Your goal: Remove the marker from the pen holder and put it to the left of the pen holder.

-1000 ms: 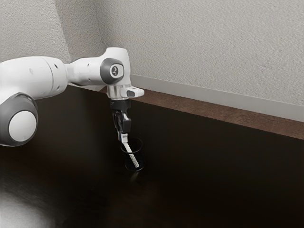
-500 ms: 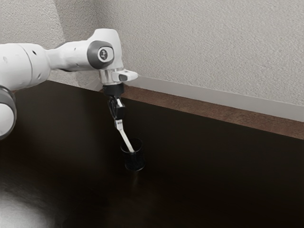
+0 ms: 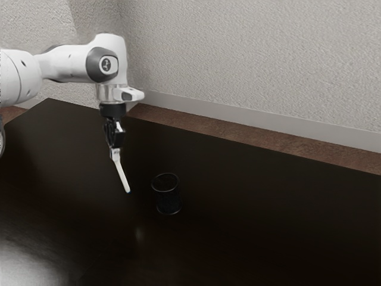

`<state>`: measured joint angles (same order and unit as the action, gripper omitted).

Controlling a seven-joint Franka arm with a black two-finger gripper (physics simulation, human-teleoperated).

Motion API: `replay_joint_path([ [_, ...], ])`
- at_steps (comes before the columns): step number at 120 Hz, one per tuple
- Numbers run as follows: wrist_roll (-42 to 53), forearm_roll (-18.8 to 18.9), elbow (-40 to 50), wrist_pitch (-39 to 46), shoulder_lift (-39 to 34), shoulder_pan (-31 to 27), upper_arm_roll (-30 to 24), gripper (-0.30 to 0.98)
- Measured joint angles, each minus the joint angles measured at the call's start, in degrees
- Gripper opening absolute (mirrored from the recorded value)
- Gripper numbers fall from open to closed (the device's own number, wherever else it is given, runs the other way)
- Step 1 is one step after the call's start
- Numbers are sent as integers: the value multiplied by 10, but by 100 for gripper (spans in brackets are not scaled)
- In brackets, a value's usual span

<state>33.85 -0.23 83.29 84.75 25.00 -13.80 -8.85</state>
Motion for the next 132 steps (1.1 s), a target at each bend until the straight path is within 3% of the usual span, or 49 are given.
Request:
replay_joint_path([
  [19,0,42,-2,-41,21,-7,26,-10],
  [49,-2,68,-4,-100,57,-12,58,-9],
  [71,-5,63,-7,-121,74,-10,56,29],
  [85,-5,61,-7,-126,64,-13,36,46],
  [110,8,63,1,-83,-33,-17,-41,60],
  [132,36,70,-61,-38,-112,37,-80,65],
])
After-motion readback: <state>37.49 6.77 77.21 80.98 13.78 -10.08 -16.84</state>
